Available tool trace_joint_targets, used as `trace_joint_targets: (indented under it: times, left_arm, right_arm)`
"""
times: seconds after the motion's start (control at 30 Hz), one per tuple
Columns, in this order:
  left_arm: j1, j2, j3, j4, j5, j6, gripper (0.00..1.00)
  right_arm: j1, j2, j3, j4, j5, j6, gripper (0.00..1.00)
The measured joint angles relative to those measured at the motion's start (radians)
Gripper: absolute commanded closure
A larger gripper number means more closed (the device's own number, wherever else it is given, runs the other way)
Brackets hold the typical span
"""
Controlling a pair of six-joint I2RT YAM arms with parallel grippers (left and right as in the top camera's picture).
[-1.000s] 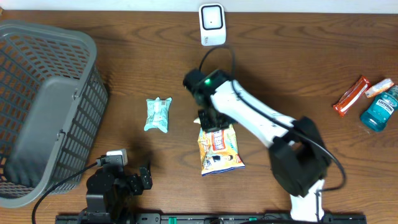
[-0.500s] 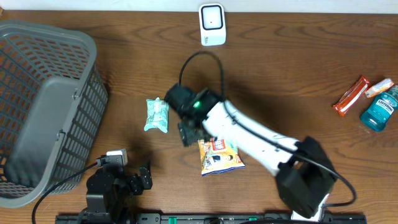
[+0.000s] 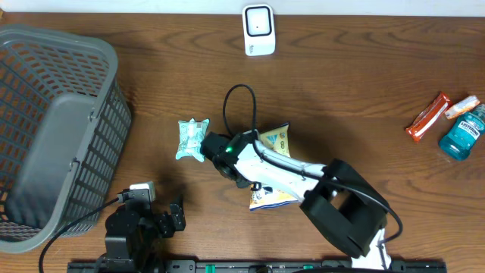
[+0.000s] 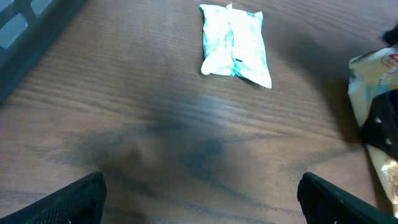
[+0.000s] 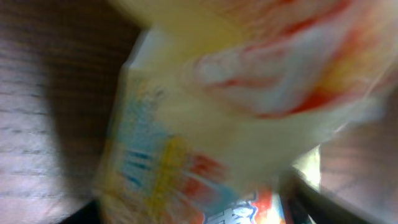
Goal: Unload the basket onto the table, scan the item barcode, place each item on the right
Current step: 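Lift the cracker bag and rotate it above the table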
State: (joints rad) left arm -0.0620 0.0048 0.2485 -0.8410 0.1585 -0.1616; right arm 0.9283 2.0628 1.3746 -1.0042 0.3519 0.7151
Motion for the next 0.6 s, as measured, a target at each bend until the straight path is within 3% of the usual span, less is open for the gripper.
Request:
trace_joint_targets:
  times: [0.03, 0.33, 0.43, 0.6]
  left_arm:
    - [0.0, 0.0, 0.0, 0.0, 0.0, 0.0, 0.02]
    - [0.0, 0.0, 0.0, 0.0, 0.0, 0.0, 0.02]
    - [0.0, 0.0, 0.0, 0.0, 0.0, 0.0, 0.02]
    - [0.0, 0.0, 0.0, 0.0, 0.0, 0.0, 0.02]
  right_arm:
    - [-0.002, 0.008, 0.005, -0.003, -0.007, -0.032, 0.99]
    - [-0.049, -0.011, 0.019, -0.045, -0.095, -0.213, 0.99]
    - [-0.089, -0.062, 0.018, -0.046, -0.241, -0.314, 0.99]
    - [-0.165, -0.243, 0.014, -0.018, -0.664, -0.522, 0.99]
